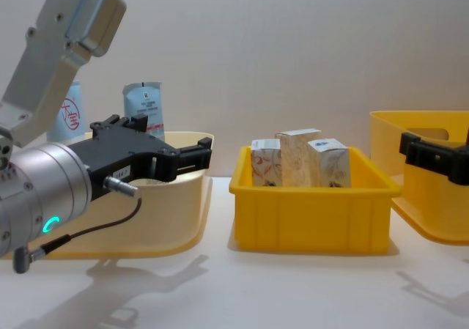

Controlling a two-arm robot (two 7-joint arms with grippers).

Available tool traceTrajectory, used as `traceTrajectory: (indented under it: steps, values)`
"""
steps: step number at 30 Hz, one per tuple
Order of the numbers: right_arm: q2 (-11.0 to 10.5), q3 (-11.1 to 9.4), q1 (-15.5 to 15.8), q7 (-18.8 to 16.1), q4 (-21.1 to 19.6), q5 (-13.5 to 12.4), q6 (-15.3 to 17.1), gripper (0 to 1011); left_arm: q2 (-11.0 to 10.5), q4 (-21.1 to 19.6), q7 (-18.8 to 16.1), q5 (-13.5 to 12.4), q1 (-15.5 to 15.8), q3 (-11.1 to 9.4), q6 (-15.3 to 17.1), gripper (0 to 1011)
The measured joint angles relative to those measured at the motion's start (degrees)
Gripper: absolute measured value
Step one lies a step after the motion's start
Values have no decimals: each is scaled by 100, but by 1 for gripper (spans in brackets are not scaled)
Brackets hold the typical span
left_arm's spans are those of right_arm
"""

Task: Bimanual collaborative sorting of washing and personal care products

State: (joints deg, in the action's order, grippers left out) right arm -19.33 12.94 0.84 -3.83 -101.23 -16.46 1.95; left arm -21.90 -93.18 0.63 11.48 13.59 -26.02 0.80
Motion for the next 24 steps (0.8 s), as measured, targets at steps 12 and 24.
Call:
traceTrajectory:
  steps: [12,24]
  values:
    - [0,0,0,0,0,0,0,1001,0,0,0,0,0,0,0,1000]
    - [0,0,0,0,0,0,0,1001,0,0,0,0,0,0,0,1000]
